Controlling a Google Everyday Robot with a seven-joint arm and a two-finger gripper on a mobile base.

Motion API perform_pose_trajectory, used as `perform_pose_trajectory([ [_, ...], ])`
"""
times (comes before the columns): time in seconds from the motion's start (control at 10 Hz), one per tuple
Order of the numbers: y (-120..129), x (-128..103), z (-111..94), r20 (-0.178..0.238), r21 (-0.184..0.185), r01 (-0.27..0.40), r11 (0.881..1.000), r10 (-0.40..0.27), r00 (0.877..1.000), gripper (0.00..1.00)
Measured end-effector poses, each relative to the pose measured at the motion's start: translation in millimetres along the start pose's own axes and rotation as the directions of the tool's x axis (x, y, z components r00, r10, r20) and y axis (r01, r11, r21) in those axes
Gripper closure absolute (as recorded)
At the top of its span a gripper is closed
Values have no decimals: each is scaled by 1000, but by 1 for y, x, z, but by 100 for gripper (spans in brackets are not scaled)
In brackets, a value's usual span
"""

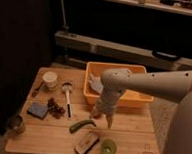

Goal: Place eraser in plastic cup

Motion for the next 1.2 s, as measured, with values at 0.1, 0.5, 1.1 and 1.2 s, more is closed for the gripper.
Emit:
perform_pose_trajectory([
  [0.1, -7, -3, 9, -16, -8, -12, 1000, 12, 1000, 35],
  [0.5, -2, -2, 26, -52, -26, -21, 999, 20, 998, 35],
  [1.1, 20, 15, 48, -146, -1, -35, 999, 34, 989, 35],
  [1.2, 23, 19, 52, -154, 8, -34, 999, 35, 987, 35],
])
